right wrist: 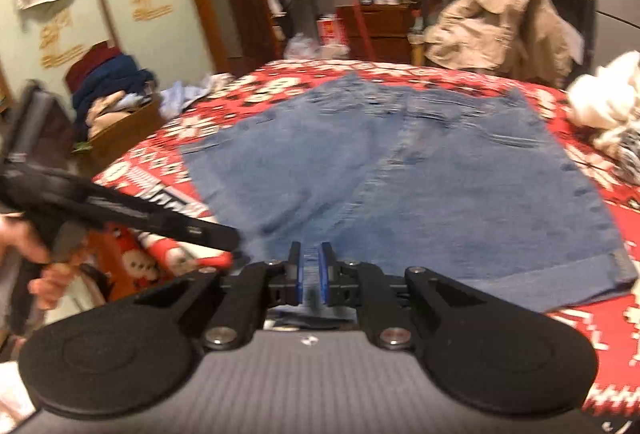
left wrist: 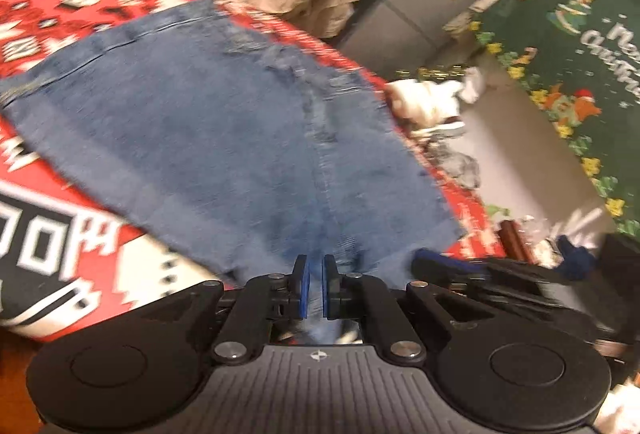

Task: Fold clothes

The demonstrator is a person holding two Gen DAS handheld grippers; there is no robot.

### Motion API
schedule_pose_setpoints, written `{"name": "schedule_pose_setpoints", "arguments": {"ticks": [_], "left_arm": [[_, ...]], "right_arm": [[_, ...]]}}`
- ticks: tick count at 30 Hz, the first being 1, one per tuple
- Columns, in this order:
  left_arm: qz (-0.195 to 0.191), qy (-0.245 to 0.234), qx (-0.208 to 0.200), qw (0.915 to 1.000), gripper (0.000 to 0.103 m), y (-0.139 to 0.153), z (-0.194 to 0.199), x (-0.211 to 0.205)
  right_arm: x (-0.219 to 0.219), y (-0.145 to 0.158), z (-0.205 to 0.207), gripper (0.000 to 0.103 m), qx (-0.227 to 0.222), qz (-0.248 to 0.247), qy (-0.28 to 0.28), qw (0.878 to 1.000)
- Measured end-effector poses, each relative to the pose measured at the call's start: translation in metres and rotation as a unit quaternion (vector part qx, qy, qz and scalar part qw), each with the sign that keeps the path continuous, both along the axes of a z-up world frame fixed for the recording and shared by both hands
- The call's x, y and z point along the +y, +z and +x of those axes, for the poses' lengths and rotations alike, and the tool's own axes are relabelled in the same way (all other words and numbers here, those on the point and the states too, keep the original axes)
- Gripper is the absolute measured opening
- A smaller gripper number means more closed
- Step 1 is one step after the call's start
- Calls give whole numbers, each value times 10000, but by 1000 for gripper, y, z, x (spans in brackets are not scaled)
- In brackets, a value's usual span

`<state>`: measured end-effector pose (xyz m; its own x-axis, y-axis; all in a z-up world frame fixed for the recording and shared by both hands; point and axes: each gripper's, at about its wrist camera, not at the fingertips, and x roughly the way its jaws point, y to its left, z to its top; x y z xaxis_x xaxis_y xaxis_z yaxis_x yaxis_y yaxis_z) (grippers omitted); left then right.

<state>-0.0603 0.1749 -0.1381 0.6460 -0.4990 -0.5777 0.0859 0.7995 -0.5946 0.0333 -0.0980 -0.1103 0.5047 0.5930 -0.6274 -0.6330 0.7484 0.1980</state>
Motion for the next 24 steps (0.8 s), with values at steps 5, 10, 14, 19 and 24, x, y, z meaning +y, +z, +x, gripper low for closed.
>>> {"name": "schedule_pose_setpoints", "arguments": {"ticks": [5,10,14,19,24], "left_arm": [[-84,-441,-117,9989,4,4,16,-30],[-35,-755,190,9970,4,-12,27,-57],[-70,-691,523,9962,4,-31,28,-57],[-237,-682,621,9955,3,-40,22,-53],[-164,-688,599,9957,2,-38,21,-55]], "right_arm": [[-3,-23,15,9,283,22,-25,9996],[2,-42,8,9,311,-200,57,9993],[-9,-45,3,4,395,-166,5,9991],[-33,-39,-1,10,324,-132,-302,9989],[-45,-29,5,10,-68,-270,-559,9980]]}}
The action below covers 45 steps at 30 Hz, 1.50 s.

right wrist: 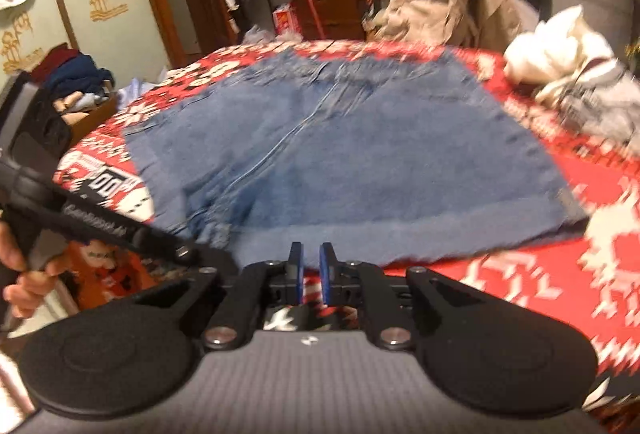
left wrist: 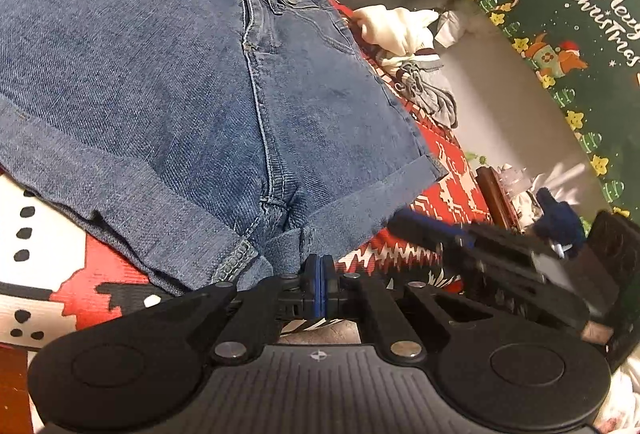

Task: Fold clothes

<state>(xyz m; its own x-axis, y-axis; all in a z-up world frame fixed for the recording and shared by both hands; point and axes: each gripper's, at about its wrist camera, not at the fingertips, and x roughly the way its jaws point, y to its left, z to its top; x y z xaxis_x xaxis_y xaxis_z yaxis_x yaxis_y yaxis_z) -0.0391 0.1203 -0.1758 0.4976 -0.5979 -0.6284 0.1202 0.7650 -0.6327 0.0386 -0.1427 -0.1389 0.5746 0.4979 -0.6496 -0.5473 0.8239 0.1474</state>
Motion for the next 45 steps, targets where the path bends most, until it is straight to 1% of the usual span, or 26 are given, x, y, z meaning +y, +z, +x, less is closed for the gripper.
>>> {"name": "schedule_pose_setpoints", "arguments": {"ticks": [5,6,9,12,13,15,17,18,21,22,24,27,31,33,35,37,40,42,44,45], "left_arm": [[56,-1,-8,10000,2,1,-1,-2],[63,0,-8,10000,2,1,-1,-3],[116,-16,-23,9999,3,2,-1,-4],[138,-23,-27,9999,3,3,0,-4],[141,-24,-29,9999,3,3,0,-5],[143,-28,-39,9999,3,3,0,-5],[143,-30,-43,9999,3,3,0,-5],[134,-26,-34,9999,3,3,1,-5],[120,-16,-18,9999,3,2,0,-5],[124,-18,-20,9999,3,2,0,-5],[119,-25,-14,9999,3,2,0,-5],[96,-31,-4,9999,3,2,1,-4],[124,-43,-19,9999,3,2,1,-5],[187,-71,-63,9998,3,4,0,-7],[273,-136,-151,9994,3,8,-1,-11],[329,-175,-254,9990,6,12,-2,-14],[423,-206,-457,9979,16,22,-5,-18],[550,-207,-667,9960,29,33,-7,-22],[713,-228,-915,9930,36,44,-9,-26],[791,-243,-1016,9914,40,49,-11,-28]], "right_arm": [[-5,-11,22,10,21,-96,-284,9995],[-8,-13,24,8,37,-83,-305,9995],[-18,-16,27,8,39,-79,-403,9991],[-38,-8,32,16,-144,-176,-742,9970],[-47,-6,36,17,-185,-185,-914,9955],[-69,-2,47,17,-236,-182,-1306,9910],[-87,1,60,17,-301,-173,-1501,9881],[-94,0,67,16,-309,-207,-1589,9866],[-113,-10,89,7,-207,-358,-1862,9816],[-117,-15,92,7,-133,-297,-1896,9813],[-124,-20,92,7,-136,-145,-1890,9818],[-128,-22,88,6,-175,-155,-1860,9823],[-135,-22,81,4,-110,-79,-1912,9815],[-137,-24,79,5,-76,-243,-2018,9791],[-139,-24,74,9,-30,-186,-2068,9782],[-140,-20,67,10,-63,-80,-2076,9782],[-133,-12,54,10,-167,-34,-1957,9805],[-125,-7,46,10,-225,-18,-1804,9833],[-115,-1,40,15,-238,6,-1653,9860],[-110,1,37,22,-240,20,-1576,9872]]}}
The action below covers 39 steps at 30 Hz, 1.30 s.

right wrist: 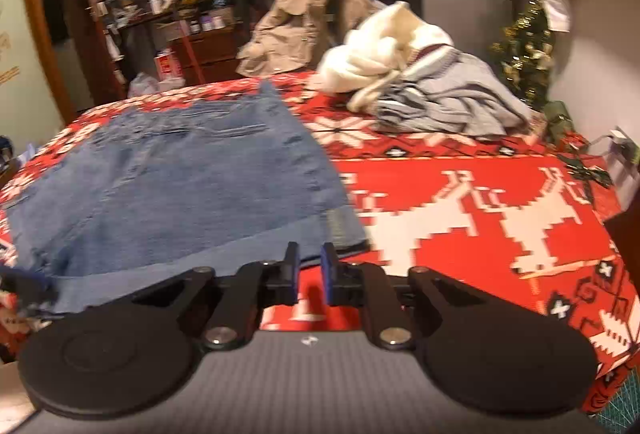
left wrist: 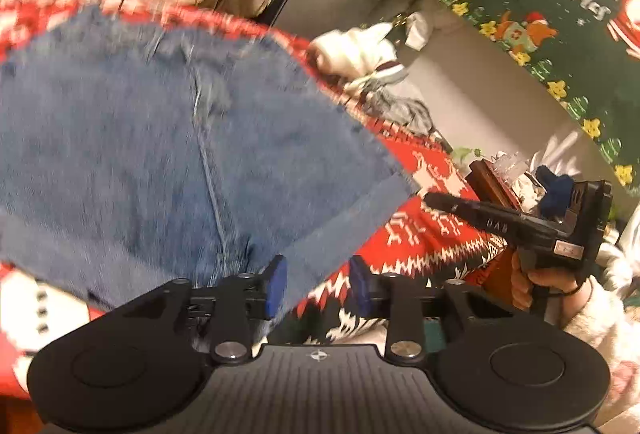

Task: Fold clothes

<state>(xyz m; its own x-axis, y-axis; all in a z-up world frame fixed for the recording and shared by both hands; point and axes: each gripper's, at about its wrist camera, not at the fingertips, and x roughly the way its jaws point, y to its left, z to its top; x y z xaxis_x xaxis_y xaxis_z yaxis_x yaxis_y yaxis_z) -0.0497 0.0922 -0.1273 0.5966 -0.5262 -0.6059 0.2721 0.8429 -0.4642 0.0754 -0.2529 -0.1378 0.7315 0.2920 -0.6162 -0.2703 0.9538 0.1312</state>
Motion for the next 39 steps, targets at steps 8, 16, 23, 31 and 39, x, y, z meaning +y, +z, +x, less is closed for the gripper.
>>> {"name": "schedule_pose_setpoints", "arguments": {"ticks": [8,16,23,31,39], "left_arm": [[736,203,-289,9967,57,8,-6,-10],[1434,843,-351,9854,63,4,-10,-4],[2506,1713,-704,9502,97,7,-12,-4],[3029,1823,-562,9337,96,7,4,18],[2282,2829,-420,9306,79,16,8,110]], "right_arm": [[48,13,-25,60,-69,-228,524,9983],[82,19,-39,101,-130,-173,832,9963],[98,21,-37,102,-77,-256,863,9959],[96,21,-38,102,-213,-322,748,9964],[73,23,-18,102,-46,-292,516,9982]]}}
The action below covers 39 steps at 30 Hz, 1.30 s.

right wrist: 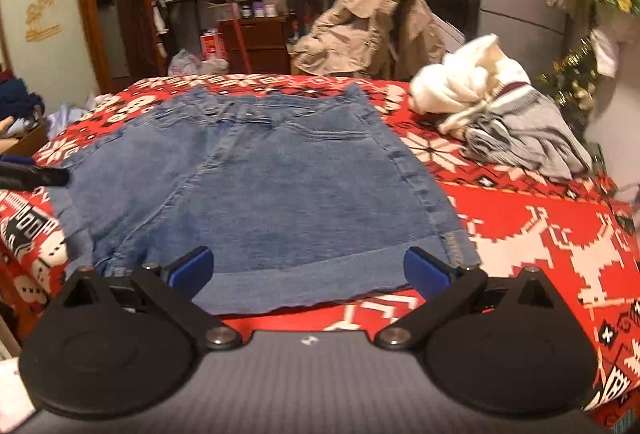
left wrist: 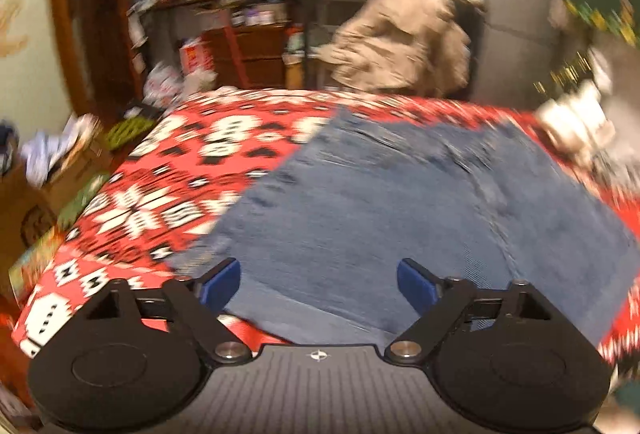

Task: Fold clothes

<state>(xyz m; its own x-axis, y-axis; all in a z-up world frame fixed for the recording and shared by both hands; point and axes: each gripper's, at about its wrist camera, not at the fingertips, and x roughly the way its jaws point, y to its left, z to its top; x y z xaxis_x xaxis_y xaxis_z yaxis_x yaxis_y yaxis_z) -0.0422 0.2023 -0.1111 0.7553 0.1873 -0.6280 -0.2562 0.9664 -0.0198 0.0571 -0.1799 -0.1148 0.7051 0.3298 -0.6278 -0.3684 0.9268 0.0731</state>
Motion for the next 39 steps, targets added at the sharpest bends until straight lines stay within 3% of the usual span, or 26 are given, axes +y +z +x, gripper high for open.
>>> {"name": "schedule_pose_setpoints", "arguments": {"ticks": [1,3,8,11,14,20,23,25,27,28,29,33,39], "left_arm": [[-114,152,-7,9998,76,1,0,16],[-350,424,-8,9985,59,1,1,47],[-1156,712,83,9907,44,-8,6,113],[-1723,652,111,9828,31,-16,9,132],[-2045,515,225,9773,15,-24,14,137],[-1897,464,306,9803,18,-31,17,133],[-2000,470,264,9783,39,-33,19,135],[-1844,422,269,9816,42,-32,22,129],[-1607,375,302,9858,39,-31,24,121],[-1460,373,337,9880,33,-31,25,117],[-1349,387,385,9894,19,-31,26,115],[-1326,581,420,9886,9,-28,25,116],[-1009,883,205,9908,6,-17,9,103]], "right_arm": [[-4,-1,3,102,51,62,-51,10000],[-10,-2,6,102,131,164,-153,9997],[-13,-5,11,102,216,218,-235,9993],[-8,-7,11,102,248,195,-173,9994],[-2,-8,10,102,293,211,-115,9993],[4,-8,8,102,317,198,-73,9993],[2,-8,8,102,326,221,-112,9992],[2,-8,9,102,328,242,-137,9991],[2,-7,8,102,318,262,-136,9991],[2,-7,8,102,307,265,-129,9991],[2,-7,7,102,297,265,-115,9991],[3,-7,5,102,291,256,-94,9992],[-2,-7,4,102,288,319,-133,9990]]}}
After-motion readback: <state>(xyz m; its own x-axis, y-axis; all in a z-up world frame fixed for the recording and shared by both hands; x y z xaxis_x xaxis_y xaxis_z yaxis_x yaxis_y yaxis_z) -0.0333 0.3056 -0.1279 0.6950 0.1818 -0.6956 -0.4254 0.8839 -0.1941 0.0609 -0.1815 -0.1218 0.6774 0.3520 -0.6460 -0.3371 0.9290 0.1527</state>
